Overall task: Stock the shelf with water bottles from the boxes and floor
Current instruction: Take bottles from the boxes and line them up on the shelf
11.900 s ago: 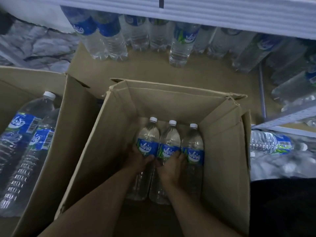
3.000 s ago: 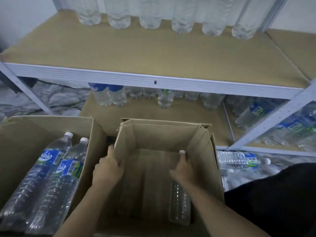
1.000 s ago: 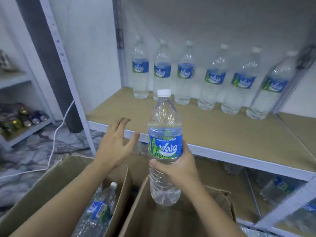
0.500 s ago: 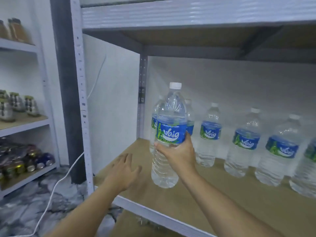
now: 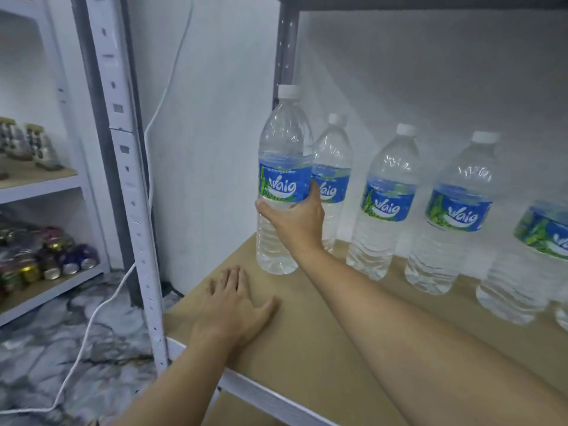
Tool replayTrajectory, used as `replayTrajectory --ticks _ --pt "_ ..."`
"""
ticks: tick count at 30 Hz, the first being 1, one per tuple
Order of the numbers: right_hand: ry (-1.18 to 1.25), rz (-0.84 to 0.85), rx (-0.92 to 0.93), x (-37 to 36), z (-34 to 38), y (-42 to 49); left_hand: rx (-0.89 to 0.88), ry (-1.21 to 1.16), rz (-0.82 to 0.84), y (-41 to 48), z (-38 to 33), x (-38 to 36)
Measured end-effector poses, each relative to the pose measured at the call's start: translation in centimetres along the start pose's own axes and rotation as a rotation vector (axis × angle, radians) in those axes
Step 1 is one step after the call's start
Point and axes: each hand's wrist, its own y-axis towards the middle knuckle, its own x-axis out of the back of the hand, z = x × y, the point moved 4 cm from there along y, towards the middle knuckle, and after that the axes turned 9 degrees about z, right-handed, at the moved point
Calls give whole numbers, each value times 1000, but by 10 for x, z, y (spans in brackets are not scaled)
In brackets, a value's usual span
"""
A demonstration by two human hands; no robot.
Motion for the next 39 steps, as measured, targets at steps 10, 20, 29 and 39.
replayTrajectory --ticks 10,20,29,39 --pt "-8 -29 14 -47 -36 33 -13 -5 11 -2 -1 2" --pt "81 67 -51 -45 -51 33 -13 16 18 -2 -1 1" --pt "-206 310 -484 -39 -86 -4 -11 10 18 -2 -2 2" --pt "-185 299 -402 -57 -101 16 -7 16 12 -1 -1 2"
